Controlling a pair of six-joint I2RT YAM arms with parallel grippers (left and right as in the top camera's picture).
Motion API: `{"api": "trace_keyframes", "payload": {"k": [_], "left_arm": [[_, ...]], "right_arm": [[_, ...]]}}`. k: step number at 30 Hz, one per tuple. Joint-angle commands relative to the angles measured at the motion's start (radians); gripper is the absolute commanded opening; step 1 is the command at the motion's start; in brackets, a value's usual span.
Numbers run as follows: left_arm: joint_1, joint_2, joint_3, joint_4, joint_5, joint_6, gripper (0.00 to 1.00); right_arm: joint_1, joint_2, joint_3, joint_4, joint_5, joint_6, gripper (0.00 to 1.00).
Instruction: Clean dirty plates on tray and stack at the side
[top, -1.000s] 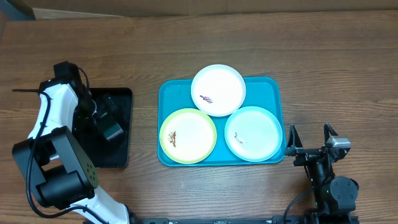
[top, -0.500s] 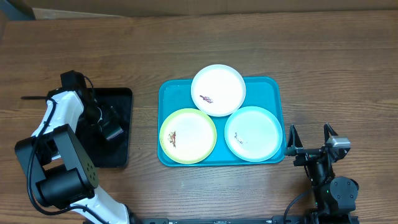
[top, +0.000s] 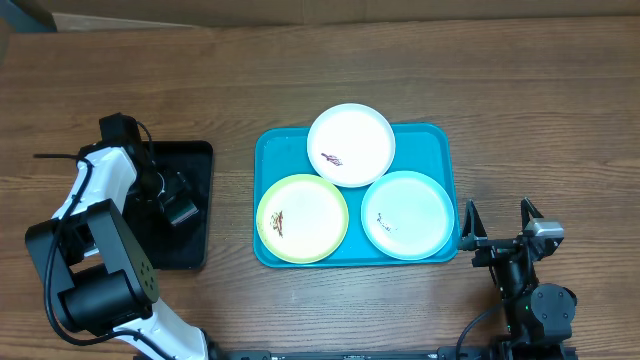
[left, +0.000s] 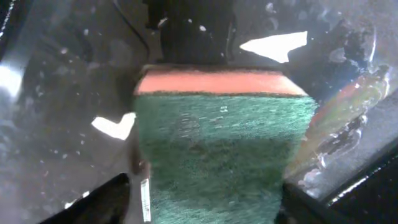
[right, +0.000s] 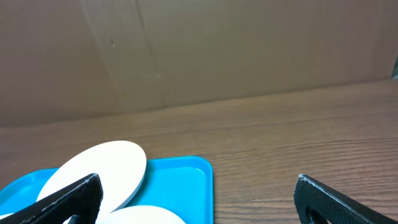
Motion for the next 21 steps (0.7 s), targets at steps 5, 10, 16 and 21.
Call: {"api": "trace_keyframes", "payload": {"k": [5, 10, 16, 21], "left_arm": [[-0.007, 0.011, -0.042, 0.045, -0.024, 0.007, 0.52], [-0.007, 0.011, -0.050, 0.076, -0.032, 0.007, 0.12], [-0.007, 0.011, -0.050, 0.098, -0.032, 0.007, 0.61], [-0.007, 0.011, -0.050, 0.114, -0.032, 0.007, 1.00]], "right_arm": [[0.005, -0.010, -0.011, 0.006, 0.006, -0.003, 1.00], [0.005, -0.010, -0.011, 0.006, 0.006, -0.003, 1.00], [0.005, -0.010, -0.011, 0.006, 0.006, -0.003, 1.00], [0.005, -0.010, -0.011, 0.006, 0.006, -0.003, 1.00]]}}
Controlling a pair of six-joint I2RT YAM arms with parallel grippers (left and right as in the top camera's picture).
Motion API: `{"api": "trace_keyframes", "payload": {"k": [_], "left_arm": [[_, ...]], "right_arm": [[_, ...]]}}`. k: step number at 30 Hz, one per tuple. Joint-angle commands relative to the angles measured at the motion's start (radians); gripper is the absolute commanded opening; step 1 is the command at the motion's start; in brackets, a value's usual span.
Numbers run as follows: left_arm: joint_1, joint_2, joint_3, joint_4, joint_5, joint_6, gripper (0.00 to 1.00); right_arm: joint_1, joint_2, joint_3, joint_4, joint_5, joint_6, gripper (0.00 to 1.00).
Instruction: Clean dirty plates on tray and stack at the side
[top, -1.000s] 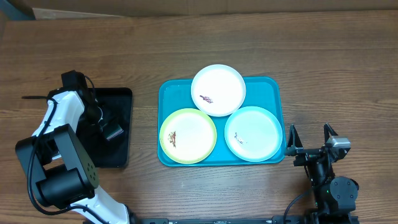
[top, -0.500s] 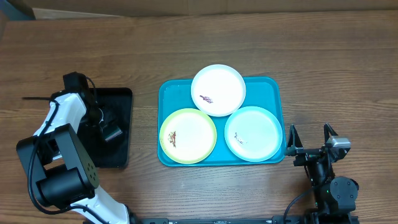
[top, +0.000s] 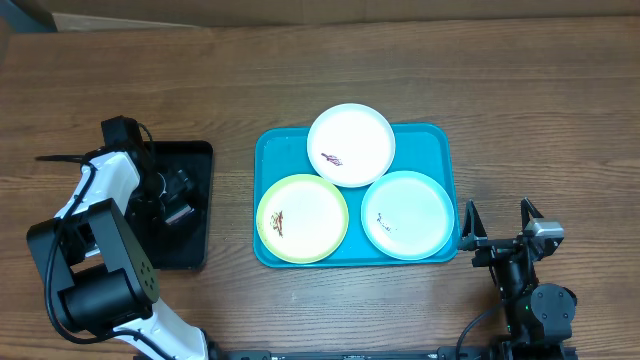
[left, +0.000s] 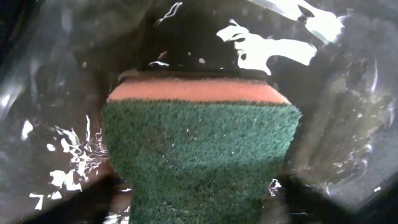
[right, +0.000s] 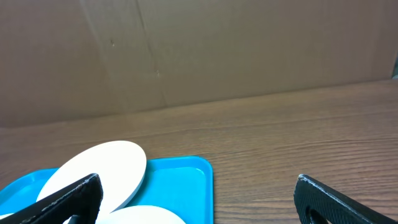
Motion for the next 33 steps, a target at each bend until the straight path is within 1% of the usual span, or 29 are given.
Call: {"api": "trace_keyframes", "payload": {"k": [1, 7, 8, 10, 11, 14, 15, 18, 20, 23, 24, 25, 26, 27, 33], "left_arm": [[-0.007, 0.011, -0.009, 0.015, -0.014, 0.007, 1.00], [-0.007, 0.011, -0.009, 0.053, -0.048, 0.008, 0.99], [-0.007, 0.011, -0.009, 0.057, -0.056, 0.007, 0.93], [-0.007, 0.011, -0.009, 0.063, -0.062, 0.008, 0.72], [-0.007, 0.011, -0.009, 0.064, -0.062, 0.007, 0.65], [-0.007, 0.011, -0.009, 0.063, -0.061, 0.007, 0.58], [-0.007, 0.011, -0.009, 0.060, -0.061, 0.007, 0.50], [-0.007, 0.011, -0.009, 0.056, -0.061, 0.007, 0.05], [-0.007, 0.011, -0.009, 0.055, -0.061, 0.007, 0.04], [-0.007, 0.011, -0.009, 0.051, -0.061, 0.007, 0.06], [-0.007, 0.011, -0.009, 0.047, -0.061, 0.007, 0.15], [-0.007, 0.011, -0.009, 0.041, -0.060, 0.007, 0.37], [-0.007, 0.011, -0.009, 0.034, -0.057, 0.007, 0.85], [-0.007, 0.011, -0.009, 0.024, -0.057, 0.006, 1.00], [-0.007, 0.011, -0.009, -0.036, -0.035, 0.007, 1.00]], "right_arm": [[0.005, -0.010, -0.011, 0.006, 0.006, -0.003, 1.00], [0.005, -0.010, -0.011, 0.006, 0.006, -0.003, 1.00], [0.005, -0.010, -0.011, 0.006, 0.006, -0.003, 1.00], [0.005, -0.010, -0.011, 0.006, 0.006, -0.003, 1.00], [0.005, -0.010, -0.011, 0.006, 0.006, -0.003, 1.00], [0.005, -0.010, -0.011, 0.006, 0.006, -0.003, 1.00], [0.005, -0.010, -0.011, 0.006, 0.006, -0.003, 1.00], [0.005, -0.010, -0.011, 0.006, 0.006, -0.003, 1.00], [0.005, -0.010, -0.011, 0.006, 0.006, -0.003, 1.00], [0.005, -0.010, -0.011, 0.006, 0.006, -0.003, 1.00], [0.005, -0.010, -0.011, 0.006, 0.006, -0.003, 1.00], [0.005, -0.010, -0.011, 0.006, 0.006, -0.003, 1.00], [0.005, -0.010, -0.011, 0.006, 0.006, -0.003, 1.00], [0.005, -0.010, -0.011, 0.006, 0.006, -0.003, 1.00], [0.005, -0.010, -0.011, 0.006, 0.006, -0.003, 1.00]]}}
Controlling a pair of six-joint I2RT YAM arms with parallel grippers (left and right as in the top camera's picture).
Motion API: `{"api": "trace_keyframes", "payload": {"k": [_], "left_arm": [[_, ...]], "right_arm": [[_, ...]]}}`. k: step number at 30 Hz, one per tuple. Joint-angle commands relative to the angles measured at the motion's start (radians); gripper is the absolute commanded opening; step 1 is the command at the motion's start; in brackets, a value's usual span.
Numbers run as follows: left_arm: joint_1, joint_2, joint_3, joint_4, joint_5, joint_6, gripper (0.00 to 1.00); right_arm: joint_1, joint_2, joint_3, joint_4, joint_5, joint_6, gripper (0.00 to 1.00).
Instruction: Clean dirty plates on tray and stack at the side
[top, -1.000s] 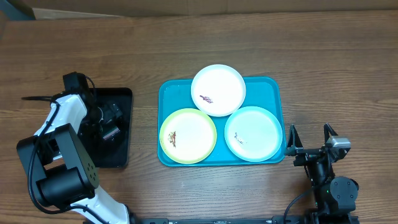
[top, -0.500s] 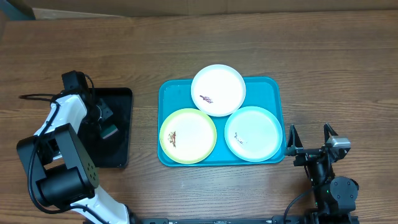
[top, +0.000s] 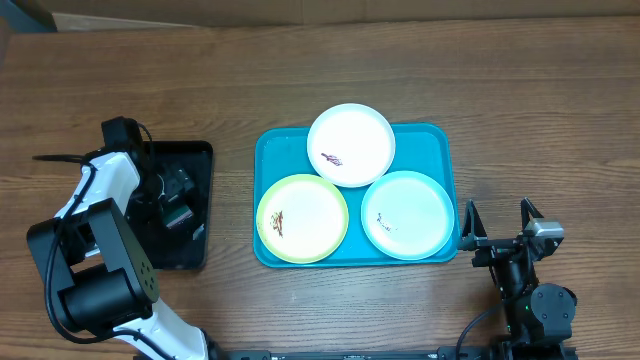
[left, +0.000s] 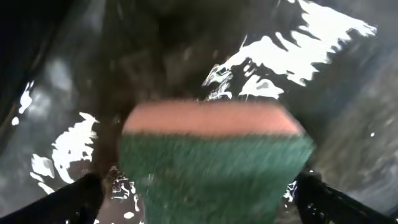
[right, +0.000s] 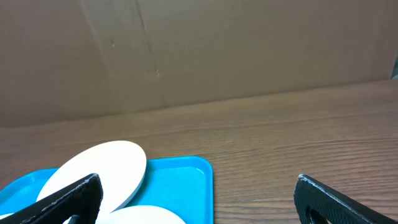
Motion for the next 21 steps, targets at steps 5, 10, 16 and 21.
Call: {"api": "trace_keyframes", "payload": {"k": [5, 10, 16, 21], "left_arm": [[-0.007, 0.011, -0.006, -0.038, 0.093, 0.007, 0.80], [-0.007, 0.011, -0.006, -0.038, 0.094, 0.007, 0.30], [-0.007, 0.011, -0.006, -0.031, 0.094, 0.003, 0.05], [-0.007, 0.011, -0.006, -0.003, 0.090, 0.004, 1.00]], "right_arm": [[0.005, -0.010, -0.011, 0.006, 0.006, -0.003, 1.00], [0.005, -0.010, -0.011, 0.006, 0.006, -0.003, 1.00], [0.005, -0.010, -0.011, 0.006, 0.006, -0.003, 1.00], [0.005, -0.010, -0.011, 0.006, 0.006, -0.003, 1.00]]}}
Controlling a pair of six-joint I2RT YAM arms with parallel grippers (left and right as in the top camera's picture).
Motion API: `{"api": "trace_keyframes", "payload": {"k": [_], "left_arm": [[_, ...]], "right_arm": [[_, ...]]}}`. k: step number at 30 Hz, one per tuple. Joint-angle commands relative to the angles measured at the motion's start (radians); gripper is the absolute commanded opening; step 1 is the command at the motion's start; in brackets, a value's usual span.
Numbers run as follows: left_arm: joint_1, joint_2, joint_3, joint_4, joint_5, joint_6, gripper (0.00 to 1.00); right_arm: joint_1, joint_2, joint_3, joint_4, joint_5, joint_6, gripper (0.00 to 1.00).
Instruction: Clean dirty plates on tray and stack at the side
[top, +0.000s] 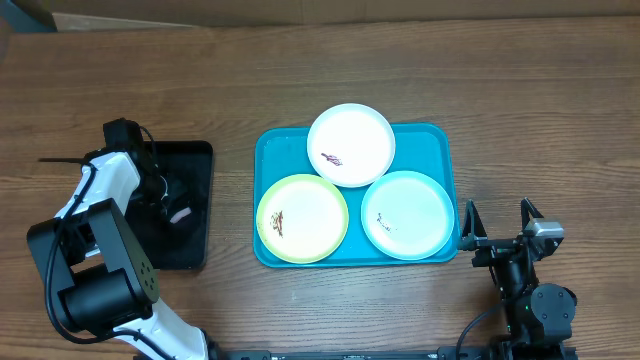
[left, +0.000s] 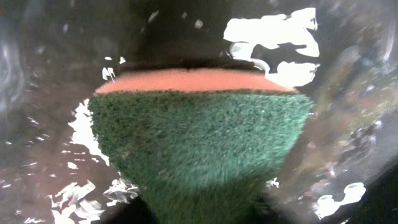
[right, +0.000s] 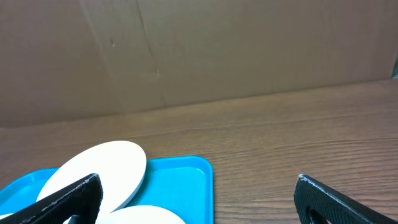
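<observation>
Three dirty plates lie on the blue tray (top: 440, 140): a white plate (top: 350, 145) at the back, a green-rimmed plate (top: 302, 218) front left, a pale blue plate (top: 407, 214) front right, each with dark smears. My left gripper (top: 170, 203) is down in the wet black tray (top: 195, 160), shut on a sponge (left: 199, 137) with a green scrub face and an orange layer. The sponge is pinched narrow at its lower end, and it hides the fingers. My right gripper (right: 199, 202) stands open by the blue tray's right edge, holding nothing.
Water glints on the black tray's floor (left: 273, 31) around the sponge. Bare wooden table (top: 540, 110) lies right of and behind the blue tray. A brown cardboard wall (right: 199, 50) stands at the table's far edge.
The sponge, 0.7 s ago blurred with my left fingers showing wide on both sides, is now sharp and squeezed narrow at its lower end. The right arm has not moved.
My left gripper was in the black tray with the sponge between its fingers at every moment, shifted a little each time over the wet floor. Now the sponge is squeezed. The plates and my right gripper stayed where they were.
</observation>
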Motion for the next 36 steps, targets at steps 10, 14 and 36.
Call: {"api": "trace_keyframes", "payload": {"k": [10, 14, 36], "left_arm": [[-0.007, 0.011, -0.006, 0.108, -0.056, 0.004, 0.99], [-0.007, 0.011, -0.006, 0.119, -0.056, 0.004, 0.42], [-0.008, 0.011, -0.006, -0.069, 0.114, 0.004, 0.58]], "right_arm": [[0.005, -0.010, -0.011, 0.006, 0.006, -0.003, 1.00], [0.005, -0.010, -0.011, 0.006, 0.006, -0.003, 1.00], [0.005, -0.010, -0.011, 0.006, 0.006, -0.003, 1.00]]}}
